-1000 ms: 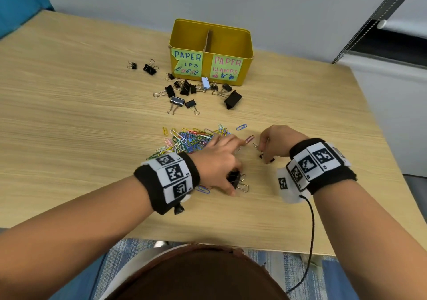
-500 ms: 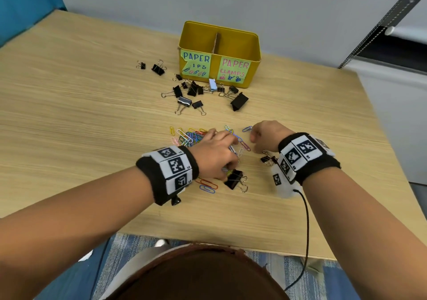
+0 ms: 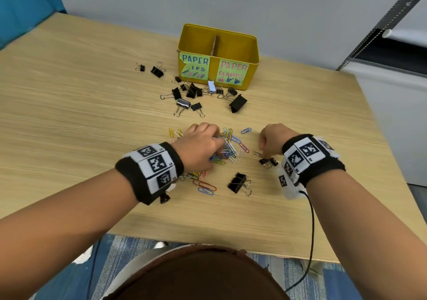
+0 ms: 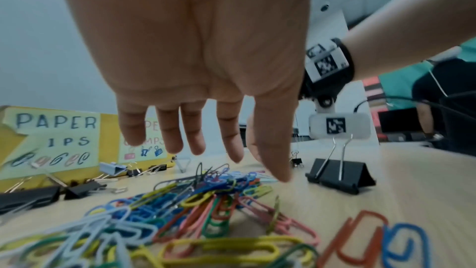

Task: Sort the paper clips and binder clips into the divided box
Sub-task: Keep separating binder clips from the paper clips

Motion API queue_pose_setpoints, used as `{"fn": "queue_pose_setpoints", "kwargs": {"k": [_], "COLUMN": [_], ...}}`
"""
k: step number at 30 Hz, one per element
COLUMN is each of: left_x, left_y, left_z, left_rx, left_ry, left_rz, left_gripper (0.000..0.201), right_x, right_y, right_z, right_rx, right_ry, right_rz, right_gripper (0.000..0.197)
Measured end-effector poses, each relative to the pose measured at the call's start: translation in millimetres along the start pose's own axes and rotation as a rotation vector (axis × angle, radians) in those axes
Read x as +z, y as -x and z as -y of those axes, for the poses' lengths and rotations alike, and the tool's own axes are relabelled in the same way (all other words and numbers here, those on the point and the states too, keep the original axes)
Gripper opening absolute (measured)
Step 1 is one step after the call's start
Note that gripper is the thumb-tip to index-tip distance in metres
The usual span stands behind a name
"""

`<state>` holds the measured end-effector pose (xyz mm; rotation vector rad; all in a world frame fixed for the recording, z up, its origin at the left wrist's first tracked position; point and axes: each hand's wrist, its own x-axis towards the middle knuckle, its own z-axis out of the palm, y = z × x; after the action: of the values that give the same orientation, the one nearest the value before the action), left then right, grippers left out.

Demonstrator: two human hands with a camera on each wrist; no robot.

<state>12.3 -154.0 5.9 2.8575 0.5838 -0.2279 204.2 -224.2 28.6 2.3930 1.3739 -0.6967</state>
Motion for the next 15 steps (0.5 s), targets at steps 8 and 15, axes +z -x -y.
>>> {"fn": "queue_pose_setpoints", "kwargs": {"k": [8,15], "left_x": [7.4,1.1], "left_y": [14.8,14.9], "left_z": [-7.2,1.3], "left_rx": [0.085,-0.072], "left_ry": [-0.064,-0.06], "left_rz": [0.162,-0.013], "left_gripper": [0.039,0.027], "right_x": [6.7,5.4], "right_y": [-4.9,-3.6], "right_z": [40.1,48.9], "right_rx": [-0.234,-0.287], "right_ry": [-0.11,-0.17], "right_rz": [-0.107,-0.033], "right_gripper": [0.018,0.025]}}
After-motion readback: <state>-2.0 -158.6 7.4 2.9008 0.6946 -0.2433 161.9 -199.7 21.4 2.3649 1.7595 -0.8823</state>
